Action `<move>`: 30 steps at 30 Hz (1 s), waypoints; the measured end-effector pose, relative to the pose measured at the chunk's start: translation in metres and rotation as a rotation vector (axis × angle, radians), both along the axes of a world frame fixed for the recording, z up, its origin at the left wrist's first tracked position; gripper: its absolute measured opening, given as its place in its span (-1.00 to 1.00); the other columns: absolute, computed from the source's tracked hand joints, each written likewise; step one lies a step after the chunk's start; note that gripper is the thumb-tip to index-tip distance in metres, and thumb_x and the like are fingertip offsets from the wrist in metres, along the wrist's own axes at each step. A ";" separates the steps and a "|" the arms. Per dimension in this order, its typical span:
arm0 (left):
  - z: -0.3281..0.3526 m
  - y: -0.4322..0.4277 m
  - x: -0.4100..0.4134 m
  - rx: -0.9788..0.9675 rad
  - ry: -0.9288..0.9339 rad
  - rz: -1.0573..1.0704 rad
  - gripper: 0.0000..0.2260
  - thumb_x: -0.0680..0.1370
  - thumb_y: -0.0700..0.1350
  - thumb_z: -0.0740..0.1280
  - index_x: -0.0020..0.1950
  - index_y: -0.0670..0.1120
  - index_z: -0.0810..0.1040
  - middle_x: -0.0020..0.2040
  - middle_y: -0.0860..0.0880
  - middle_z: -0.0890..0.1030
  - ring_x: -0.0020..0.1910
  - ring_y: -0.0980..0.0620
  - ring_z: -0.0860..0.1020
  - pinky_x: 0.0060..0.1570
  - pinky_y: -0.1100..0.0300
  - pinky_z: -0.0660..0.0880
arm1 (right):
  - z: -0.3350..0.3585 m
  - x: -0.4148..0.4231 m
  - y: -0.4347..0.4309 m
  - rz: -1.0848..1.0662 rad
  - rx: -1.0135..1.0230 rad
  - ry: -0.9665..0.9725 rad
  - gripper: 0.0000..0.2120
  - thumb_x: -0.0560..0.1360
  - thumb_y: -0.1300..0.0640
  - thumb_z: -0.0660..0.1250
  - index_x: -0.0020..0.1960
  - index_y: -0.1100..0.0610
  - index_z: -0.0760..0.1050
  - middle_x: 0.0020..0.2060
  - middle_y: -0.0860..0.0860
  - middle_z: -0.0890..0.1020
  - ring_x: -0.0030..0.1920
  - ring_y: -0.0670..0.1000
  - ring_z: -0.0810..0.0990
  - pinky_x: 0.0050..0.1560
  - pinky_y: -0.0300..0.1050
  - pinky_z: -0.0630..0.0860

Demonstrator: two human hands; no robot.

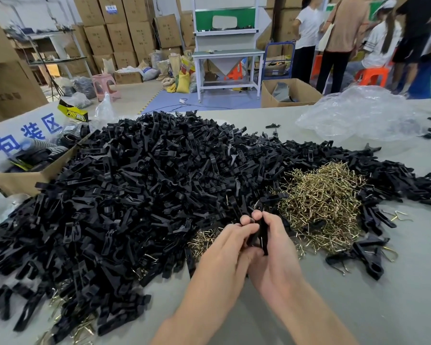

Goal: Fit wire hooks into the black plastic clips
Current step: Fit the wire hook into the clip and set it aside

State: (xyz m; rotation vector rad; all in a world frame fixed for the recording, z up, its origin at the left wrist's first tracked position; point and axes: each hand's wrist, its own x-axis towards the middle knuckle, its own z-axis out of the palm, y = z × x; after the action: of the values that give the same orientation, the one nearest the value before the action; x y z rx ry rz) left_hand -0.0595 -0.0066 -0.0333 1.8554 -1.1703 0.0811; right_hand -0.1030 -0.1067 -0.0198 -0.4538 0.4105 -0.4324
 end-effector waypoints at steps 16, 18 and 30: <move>-0.007 -0.007 -0.009 0.062 -0.231 0.244 -0.84 0.52 -0.25 0.31 0.08 -0.11 0.54 -0.03 0.03 0.55 -0.04 0.11 0.60 -0.20 0.12 0.61 | -0.001 0.001 0.014 -0.032 0.157 0.064 -0.82 0.52 0.03 0.29 -0.26 -0.03 0.49 -0.30 -0.09 0.58 -0.50 -0.17 0.45 -0.55 -0.35 0.39; -0.007 -0.008 -0.009 0.062 -0.253 0.257 -0.86 0.51 -0.21 0.29 0.06 -0.08 0.51 -0.06 0.05 0.54 -0.10 0.13 0.59 -0.24 0.19 0.58 | 0.001 0.001 0.015 -0.030 0.160 0.075 -0.81 0.51 0.02 0.29 -0.28 -0.04 0.49 -0.32 -0.10 0.58 -0.53 -0.17 0.40 -0.55 -0.35 0.39; -0.002 -0.012 -0.003 -0.011 0.175 0.216 -0.64 0.52 -0.23 0.40 -0.13 0.25 0.41 -0.02 0.26 0.58 0.00 0.29 0.55 -0.08 0.47 0.39 | 0.007 0.002 0.009 -0.003 0.182 -0.057 -0.81 0.50 0.09 0.30 -0.30 0.04 0.52 -0.28 0.00 0.58 -0.39 -0.02 0.57 -0.39 -0.22 0.57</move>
State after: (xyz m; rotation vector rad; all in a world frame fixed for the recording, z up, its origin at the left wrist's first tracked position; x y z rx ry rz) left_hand -0.0622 -0.0183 -0.0352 1.9322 -0.8465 0.0447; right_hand -0.1008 -0.0977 -0.0132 -0.2639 0.3911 -0.4055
